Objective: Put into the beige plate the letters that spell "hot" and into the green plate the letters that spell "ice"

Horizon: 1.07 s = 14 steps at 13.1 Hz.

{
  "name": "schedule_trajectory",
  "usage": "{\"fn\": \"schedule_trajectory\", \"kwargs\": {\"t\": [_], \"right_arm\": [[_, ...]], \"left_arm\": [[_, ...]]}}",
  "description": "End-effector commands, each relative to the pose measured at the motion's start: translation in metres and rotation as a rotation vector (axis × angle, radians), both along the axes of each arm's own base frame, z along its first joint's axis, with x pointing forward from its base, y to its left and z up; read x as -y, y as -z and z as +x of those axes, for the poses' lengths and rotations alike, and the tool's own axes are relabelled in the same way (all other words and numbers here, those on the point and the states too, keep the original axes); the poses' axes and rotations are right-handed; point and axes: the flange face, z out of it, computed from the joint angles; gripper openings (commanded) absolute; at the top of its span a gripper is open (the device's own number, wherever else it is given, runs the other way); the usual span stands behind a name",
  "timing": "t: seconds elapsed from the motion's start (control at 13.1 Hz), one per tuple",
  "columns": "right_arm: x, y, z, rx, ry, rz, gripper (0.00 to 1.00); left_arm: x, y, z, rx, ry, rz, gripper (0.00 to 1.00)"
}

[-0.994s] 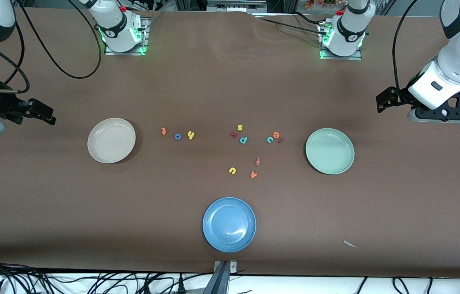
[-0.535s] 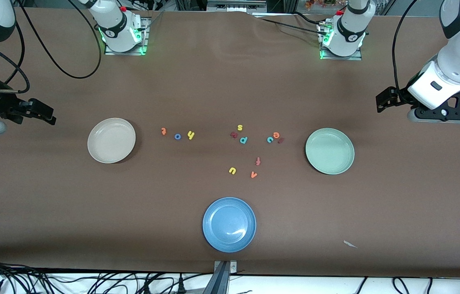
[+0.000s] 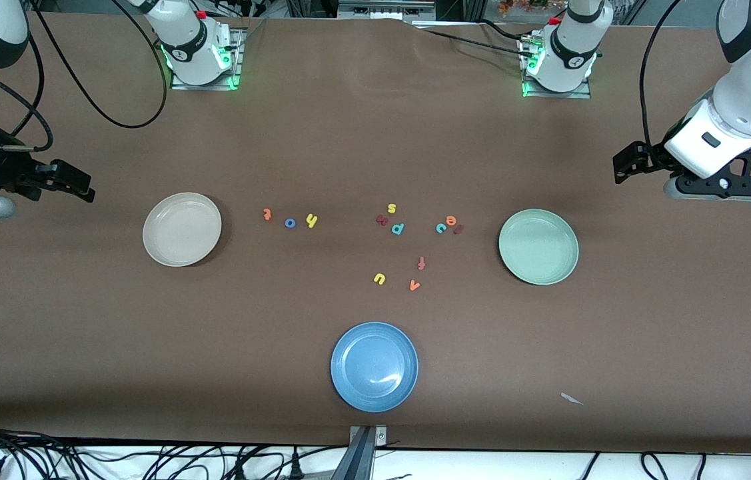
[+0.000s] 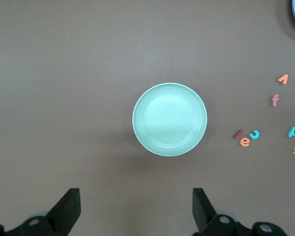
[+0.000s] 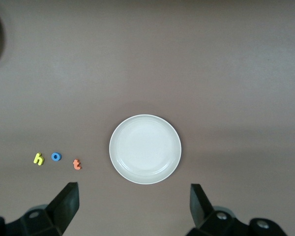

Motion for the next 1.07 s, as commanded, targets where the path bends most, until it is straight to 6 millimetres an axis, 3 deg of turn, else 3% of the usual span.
{"fn": "schedule_trajectory", "kwargs": {"t": [0.0,0.99], "right_arm": [[-0.0025,-0.0022,-0.0034,-0.009,0.011,-0.015,1.00],[-0.0007,-0.0028,-0.0049,-0.018,0.014,-0.016,1.00]], "left_arm": [[0.0039,-0.0031,-0.0030,-0.007,0.009,0.001,1.00],[0.0023,-0.0031,-0.0028,-0.007,0.007,0.001,1.00]]}}
